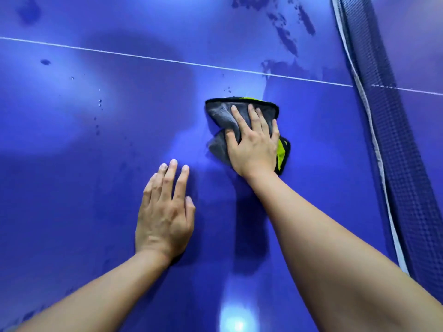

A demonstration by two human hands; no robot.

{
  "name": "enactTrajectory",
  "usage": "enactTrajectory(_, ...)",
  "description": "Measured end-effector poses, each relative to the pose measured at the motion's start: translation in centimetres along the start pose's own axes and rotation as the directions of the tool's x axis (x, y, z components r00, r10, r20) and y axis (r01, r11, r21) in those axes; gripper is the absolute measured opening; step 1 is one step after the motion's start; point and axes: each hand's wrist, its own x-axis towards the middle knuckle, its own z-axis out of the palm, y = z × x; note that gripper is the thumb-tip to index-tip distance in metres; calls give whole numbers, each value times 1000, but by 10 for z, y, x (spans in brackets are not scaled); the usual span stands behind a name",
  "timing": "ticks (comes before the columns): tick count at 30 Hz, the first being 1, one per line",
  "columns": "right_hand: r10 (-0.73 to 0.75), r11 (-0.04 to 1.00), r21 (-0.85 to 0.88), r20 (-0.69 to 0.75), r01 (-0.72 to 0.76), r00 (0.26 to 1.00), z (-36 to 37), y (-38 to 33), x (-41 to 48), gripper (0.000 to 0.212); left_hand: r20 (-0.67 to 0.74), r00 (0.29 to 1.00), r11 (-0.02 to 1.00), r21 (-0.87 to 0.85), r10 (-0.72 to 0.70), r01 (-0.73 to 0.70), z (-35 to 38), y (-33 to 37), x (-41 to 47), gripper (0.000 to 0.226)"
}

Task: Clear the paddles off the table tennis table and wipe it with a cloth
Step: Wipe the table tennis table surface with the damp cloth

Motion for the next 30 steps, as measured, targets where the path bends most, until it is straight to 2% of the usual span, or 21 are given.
enactTrajectory(8, -34, 999, 25, 18, 34, 999, 8, -9, 122, 61, 7, 1000, 1000, 26, -15, 15, 1, 2, 5, 62)
enactTrajectory(19, -61, 998, 17, 47, 60, 997, 5, -18, 145, 58, 23, 999, 1000, 20, -24, 23, 0, 1, 5, 62)
enactTrajectory(22, -93, 996, 3, 80, 93, 992, 3, -19, 133, 58, 4, 1000, 1000, 0, -15, 15, 1, 1, 6, 60)
enactTrajectory(26, -226, 974, 5, 76, 226, 971, 7, -34, 61, 58, -10, 1000, 998, -60, -15, 15, -1, -1, 7, 56)
enactTrajectory(30, -253, 967, 6, 74, 254, 965, 0, -40, -31, 57, -35, 998, 968, -249, -50, 39, -13, -3, -2, 47)
